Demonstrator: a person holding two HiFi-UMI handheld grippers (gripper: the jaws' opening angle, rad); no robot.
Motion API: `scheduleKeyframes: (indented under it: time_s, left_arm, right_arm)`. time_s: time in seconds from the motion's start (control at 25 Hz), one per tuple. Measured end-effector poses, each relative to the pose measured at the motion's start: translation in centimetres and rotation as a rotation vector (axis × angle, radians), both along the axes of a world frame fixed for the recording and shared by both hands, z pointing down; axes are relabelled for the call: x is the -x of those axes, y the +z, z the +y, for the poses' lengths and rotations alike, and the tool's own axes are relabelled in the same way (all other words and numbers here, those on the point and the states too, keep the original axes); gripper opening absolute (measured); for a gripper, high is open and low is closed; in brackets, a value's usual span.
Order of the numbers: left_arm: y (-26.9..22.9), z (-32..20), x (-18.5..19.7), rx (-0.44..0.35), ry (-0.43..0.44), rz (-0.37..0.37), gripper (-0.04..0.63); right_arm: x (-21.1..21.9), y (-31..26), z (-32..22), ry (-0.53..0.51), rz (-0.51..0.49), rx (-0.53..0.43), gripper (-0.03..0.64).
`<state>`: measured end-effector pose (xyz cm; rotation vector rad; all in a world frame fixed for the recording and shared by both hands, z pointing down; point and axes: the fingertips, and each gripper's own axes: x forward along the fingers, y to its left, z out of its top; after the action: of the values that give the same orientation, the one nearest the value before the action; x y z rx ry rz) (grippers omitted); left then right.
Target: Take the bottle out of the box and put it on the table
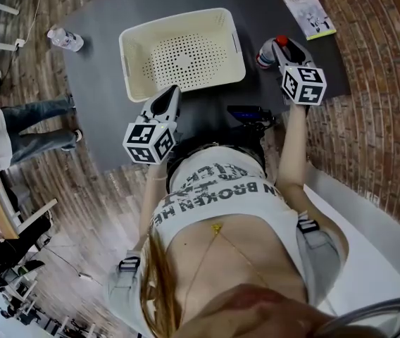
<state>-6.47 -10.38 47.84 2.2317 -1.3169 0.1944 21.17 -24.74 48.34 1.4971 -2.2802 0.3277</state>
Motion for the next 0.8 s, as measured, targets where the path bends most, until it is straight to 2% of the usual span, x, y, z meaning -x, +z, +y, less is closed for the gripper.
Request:
scheduleKeyframes:
  time_s: [0.8]
  left_arm:
    - [0.21,0.60,-0.44,0.003,0.015,0.008,0.000]
  right_arm:
    - [-0.18,0.44,0.81,0.014,-0.007,-0.063,0.143]
